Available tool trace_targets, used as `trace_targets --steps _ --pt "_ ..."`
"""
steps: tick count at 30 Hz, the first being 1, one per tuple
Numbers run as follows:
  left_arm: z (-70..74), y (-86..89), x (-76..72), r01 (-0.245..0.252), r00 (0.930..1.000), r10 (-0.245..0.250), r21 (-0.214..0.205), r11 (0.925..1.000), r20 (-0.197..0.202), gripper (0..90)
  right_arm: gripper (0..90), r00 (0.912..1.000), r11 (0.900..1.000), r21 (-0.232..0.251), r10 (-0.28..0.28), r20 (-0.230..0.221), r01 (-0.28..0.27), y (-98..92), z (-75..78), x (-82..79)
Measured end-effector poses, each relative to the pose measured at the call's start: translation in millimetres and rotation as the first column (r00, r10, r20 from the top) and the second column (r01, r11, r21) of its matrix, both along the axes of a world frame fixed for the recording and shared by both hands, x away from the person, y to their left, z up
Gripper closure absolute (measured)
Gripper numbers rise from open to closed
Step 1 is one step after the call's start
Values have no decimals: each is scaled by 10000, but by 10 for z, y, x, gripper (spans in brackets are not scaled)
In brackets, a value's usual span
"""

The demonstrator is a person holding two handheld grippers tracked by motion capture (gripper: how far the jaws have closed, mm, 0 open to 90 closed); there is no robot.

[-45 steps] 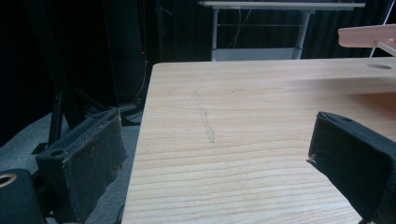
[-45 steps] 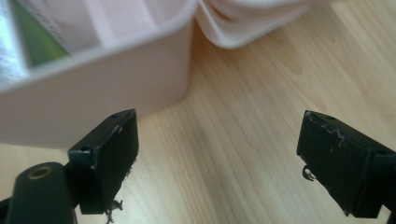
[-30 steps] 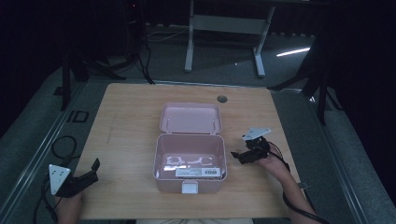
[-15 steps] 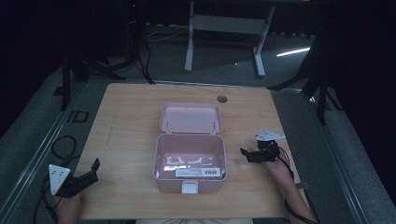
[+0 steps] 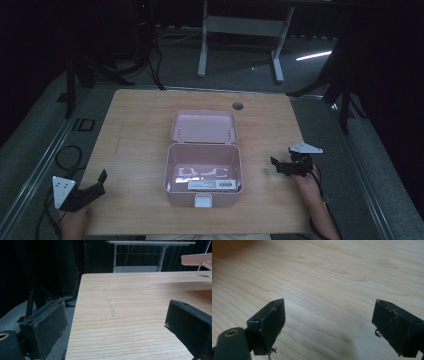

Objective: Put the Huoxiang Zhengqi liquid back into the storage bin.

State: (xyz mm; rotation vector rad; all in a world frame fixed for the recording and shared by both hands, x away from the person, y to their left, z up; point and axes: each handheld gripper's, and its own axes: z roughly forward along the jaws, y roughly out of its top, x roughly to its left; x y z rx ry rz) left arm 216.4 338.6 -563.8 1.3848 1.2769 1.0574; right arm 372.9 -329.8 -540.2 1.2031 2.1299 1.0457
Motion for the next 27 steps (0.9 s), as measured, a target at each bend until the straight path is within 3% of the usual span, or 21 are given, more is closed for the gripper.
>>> trace_targets --steps 8,12,15,27 --pt "0 1 0 12 10000 -12 -5 10000 3 40 113 9989 9986 257 -468 76 466 -170 17 -13" --pt "1 1 3 29 10000 -29 -9 10000 -26 40 113 9960 9937 672 -897 -13 896 -291 12 -20" --pt "0 1 0 2 10000 -2 -12 10000 -4 40 113 9938 9915 669 -1116 6 1113 -324 -3 -11" --pt "-1 3 0 22 10000 -22 -29 10000 17 40 113 9958 9954 276 -915 -94 917 -283 -41 4"
